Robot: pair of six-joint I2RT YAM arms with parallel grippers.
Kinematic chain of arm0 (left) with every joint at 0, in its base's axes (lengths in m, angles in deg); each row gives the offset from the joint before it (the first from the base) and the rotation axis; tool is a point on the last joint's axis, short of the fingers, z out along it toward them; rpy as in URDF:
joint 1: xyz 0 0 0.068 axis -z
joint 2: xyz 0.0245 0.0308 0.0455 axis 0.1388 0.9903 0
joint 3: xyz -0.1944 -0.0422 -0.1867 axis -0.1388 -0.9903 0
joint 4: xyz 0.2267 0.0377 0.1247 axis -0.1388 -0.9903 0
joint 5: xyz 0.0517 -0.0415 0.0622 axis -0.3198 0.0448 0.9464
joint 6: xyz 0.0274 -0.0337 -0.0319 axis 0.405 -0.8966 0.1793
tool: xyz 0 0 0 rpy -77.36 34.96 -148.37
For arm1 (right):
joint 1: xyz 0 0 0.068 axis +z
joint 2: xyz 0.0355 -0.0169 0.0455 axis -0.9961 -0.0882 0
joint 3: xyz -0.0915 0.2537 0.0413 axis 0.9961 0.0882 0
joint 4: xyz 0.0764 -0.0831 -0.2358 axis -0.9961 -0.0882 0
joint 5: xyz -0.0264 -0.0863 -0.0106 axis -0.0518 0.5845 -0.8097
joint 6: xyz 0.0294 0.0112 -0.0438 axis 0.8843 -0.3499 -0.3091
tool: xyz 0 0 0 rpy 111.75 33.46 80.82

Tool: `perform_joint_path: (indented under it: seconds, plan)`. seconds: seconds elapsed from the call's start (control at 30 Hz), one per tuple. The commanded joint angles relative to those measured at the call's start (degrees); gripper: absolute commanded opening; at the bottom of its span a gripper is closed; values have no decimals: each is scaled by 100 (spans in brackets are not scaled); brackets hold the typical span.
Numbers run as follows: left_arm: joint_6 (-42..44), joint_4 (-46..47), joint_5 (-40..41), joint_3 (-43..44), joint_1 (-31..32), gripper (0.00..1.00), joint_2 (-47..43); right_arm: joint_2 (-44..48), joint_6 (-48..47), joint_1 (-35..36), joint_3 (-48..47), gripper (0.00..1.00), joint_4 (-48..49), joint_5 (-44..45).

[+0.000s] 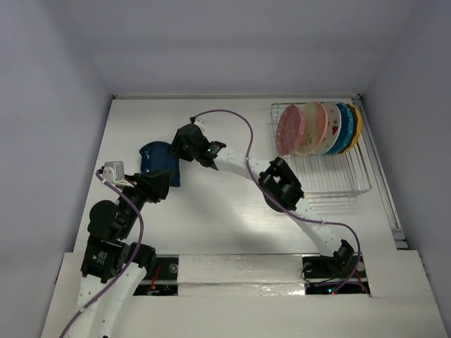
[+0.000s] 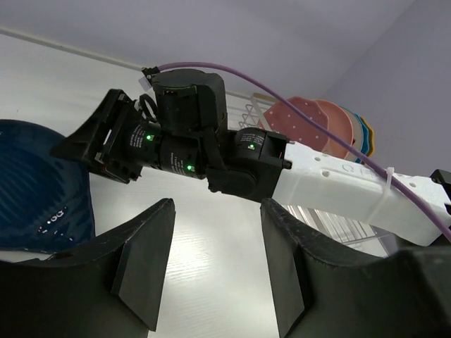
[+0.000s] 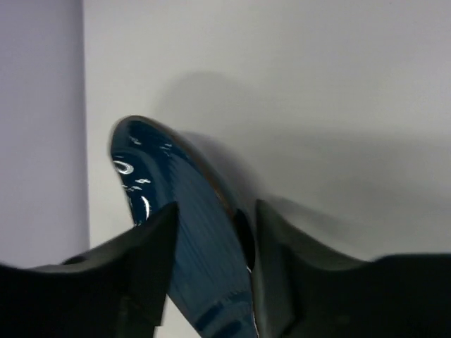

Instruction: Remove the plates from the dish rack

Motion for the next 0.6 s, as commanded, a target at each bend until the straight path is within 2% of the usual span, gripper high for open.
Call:
perform_joint_path:
  seconds: [0.0, 0.03, 0.07, 0.2, 0.27, 0.33, 0.37, 0.43, 0.47, 0.57]
  plan:
    - [-22, 189, -11, 140, -23, 49, 54, 277, 237, 19, -124, 57, 640, -275]
    - [-14, 180, -2, 149, -23, 49, 54, 329, 220, 19, -28, 61, 683, -275]
    - [-13, 180, 15, 149, -23, 49, 54, 399, 150, 19, 87, 70, 718, -275]
    - [-22, 171, 33, 140, -23, 49, 37, 865, -219, -33, 588, 86, 710, -109]
    - [-22, 180, 33, 140, -23, 49, 46, 1251, -482, -86, 965, 90, 728, 76]
    - [-22, 171, 42, 149, -23, 48, 63, 1541, -711, -156, 1220, 90, 728, 189]
    - [-22, 171, 50, 140, -23, 49, 72, 1926, -973, -217, 1535, 86, 736, 251]
    - [-22, 162, 68, 149, -23, 49, 81, 2428, -1334, -279, 1993, 75, 911, 487]
    - [-14, 162, 68, 149, -23, 49, 81, 2987, -1710, -340, 2500, 50, 912, 602]
    - [-5, 162, 68, 158, -23, 48, 98, 3869, -2388, -604, 3276, 0, 992, 1252]
